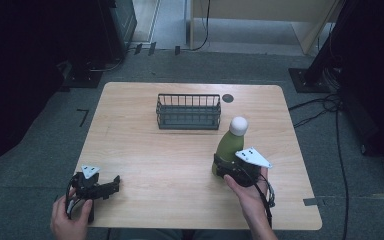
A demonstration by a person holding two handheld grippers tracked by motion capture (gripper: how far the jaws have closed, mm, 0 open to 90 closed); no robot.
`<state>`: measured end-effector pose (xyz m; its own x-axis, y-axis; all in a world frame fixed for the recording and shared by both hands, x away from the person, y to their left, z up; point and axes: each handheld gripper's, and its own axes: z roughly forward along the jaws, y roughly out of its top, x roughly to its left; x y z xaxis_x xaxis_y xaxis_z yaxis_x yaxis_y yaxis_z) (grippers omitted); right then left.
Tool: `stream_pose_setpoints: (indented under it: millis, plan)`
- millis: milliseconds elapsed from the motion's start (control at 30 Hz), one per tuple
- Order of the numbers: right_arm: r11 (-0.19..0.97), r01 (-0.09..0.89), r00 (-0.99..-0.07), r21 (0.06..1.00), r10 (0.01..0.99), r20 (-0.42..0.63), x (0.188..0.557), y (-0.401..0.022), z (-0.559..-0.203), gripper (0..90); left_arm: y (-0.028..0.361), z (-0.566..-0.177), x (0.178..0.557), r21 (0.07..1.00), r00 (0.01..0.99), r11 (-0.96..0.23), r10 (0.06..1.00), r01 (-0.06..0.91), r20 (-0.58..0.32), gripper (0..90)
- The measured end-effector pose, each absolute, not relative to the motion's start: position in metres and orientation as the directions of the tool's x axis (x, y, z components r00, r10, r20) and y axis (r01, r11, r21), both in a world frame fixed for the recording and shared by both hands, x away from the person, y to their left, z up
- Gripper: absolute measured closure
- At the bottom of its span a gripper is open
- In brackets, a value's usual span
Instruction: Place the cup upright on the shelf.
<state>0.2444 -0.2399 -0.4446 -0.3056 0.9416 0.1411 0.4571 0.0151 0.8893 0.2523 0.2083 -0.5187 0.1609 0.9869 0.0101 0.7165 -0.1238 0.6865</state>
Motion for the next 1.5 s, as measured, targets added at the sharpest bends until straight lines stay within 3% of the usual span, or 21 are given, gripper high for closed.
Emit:
stream_pose_setpoints:
  millis: [1500]
  plan:
    - [0.051,0.377,-0.353,0.925,0.931,0.093,0.322,-0.212,-0.372,20.5,0.208,-0.519,0.252,0.688,0.159,-0.121,0.987,0.715,0.008,0.0]
